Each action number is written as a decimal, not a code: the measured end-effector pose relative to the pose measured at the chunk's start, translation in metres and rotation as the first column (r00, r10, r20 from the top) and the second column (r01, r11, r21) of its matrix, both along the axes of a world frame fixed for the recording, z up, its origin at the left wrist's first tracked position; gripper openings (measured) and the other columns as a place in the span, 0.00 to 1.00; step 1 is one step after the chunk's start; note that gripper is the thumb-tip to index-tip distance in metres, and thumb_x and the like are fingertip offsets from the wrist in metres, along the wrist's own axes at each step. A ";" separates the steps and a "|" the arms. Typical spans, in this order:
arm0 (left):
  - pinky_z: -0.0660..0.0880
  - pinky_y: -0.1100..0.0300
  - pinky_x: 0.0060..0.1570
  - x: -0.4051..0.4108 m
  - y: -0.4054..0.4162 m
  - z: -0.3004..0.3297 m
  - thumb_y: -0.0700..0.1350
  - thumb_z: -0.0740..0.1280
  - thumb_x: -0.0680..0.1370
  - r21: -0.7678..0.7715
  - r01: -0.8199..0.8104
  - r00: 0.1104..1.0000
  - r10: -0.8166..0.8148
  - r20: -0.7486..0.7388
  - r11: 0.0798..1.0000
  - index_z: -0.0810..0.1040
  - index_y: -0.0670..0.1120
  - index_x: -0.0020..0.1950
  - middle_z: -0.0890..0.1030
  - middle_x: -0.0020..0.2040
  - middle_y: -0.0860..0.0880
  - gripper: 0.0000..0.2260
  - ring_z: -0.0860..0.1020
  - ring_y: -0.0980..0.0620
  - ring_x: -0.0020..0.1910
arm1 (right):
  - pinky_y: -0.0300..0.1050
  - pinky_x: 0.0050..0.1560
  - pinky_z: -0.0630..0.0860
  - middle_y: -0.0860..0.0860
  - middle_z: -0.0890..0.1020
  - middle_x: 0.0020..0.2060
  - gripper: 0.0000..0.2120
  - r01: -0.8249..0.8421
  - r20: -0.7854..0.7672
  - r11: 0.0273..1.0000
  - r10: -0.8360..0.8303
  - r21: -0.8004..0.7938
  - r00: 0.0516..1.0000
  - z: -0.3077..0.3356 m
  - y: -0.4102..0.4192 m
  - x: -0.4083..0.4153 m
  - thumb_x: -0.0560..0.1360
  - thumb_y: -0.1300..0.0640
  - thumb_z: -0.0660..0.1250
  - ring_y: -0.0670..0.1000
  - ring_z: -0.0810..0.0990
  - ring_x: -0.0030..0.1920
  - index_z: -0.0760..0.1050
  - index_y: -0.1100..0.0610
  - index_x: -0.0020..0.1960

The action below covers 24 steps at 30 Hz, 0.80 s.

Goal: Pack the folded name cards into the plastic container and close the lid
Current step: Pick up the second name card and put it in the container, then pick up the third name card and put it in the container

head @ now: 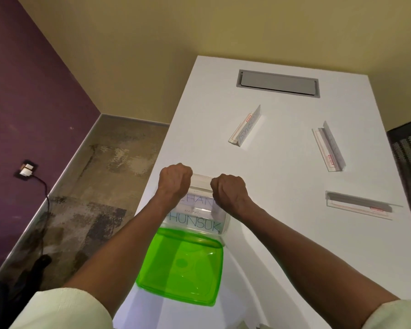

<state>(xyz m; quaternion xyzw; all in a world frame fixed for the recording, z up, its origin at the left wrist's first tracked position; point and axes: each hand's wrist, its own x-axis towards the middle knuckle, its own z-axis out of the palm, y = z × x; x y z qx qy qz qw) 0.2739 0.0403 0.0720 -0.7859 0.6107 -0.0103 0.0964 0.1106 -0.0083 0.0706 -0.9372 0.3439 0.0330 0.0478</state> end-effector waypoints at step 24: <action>0.69 0.61 0.39 -0.198 -0.027 0.037 0.49 0.68 0.73 -0.229 -0.257 0.824 0.090 -0.559 0.939 0.82 0.49 0.42 0.84 0.42 0.53 0.06 0.79 0.47 0.43 | 0.37 0.26 0.50 0.53 0.64 0.20 0.21 0.349 0.260 0.933 -0.316 -0.090 0.912 0.033 -0.011 -0.246 0.49 0.70 0.75 0.53 0.56 0.23 0.64 0.58 0.27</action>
